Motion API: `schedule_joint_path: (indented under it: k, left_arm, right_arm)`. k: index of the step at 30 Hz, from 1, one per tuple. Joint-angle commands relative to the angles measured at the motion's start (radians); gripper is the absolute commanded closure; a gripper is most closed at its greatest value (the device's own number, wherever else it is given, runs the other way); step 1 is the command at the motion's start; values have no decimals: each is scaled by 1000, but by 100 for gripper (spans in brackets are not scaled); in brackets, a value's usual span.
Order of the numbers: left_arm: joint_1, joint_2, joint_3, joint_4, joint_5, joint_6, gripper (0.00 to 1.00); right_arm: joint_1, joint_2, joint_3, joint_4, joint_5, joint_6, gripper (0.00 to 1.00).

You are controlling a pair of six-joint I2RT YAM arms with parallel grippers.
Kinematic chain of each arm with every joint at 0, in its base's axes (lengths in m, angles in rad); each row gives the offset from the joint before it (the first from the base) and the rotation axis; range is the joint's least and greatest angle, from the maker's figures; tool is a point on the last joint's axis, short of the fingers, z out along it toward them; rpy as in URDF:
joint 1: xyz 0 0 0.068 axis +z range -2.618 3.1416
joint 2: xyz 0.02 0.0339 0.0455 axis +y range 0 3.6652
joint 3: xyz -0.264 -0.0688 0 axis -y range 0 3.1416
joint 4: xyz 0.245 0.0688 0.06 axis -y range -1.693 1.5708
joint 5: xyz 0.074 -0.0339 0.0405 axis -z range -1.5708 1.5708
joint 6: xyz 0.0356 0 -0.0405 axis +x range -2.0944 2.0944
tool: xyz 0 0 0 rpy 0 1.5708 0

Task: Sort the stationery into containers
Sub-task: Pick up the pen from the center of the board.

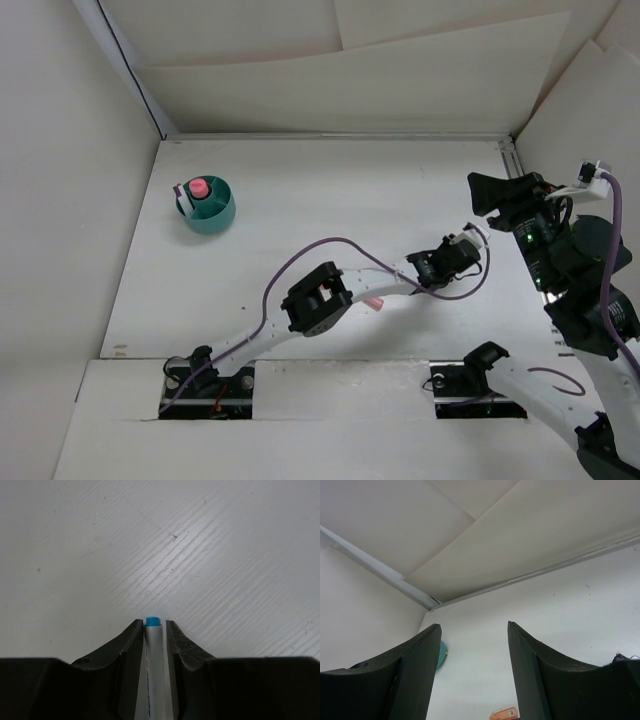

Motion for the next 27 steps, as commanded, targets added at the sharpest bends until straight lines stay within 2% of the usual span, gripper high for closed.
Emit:
schedule_joint_path:
  k: [1,6,12,20,27]
  left_arm:
    - [-2,45,18,-60,-17,18,80]
    - [-2,45,18,-69,-26,18,82]
    - [-2,24,-2,-69,-35,18,100]
    - [-2,-152,-119,9,11,-25,100]
    - [16,-294,-131,20,47,-68,100]
  right_arm:
    - [-3,-9,14,56,-10,-16,39]
    - [-3,-20,5,56,-1,-16,39]
    - [-3,-38,-5,56,8,-25,39]
    - [-3,-57,-24,56,26,-25,39]
    - [-3,-87,-44,66,49,-34,39]
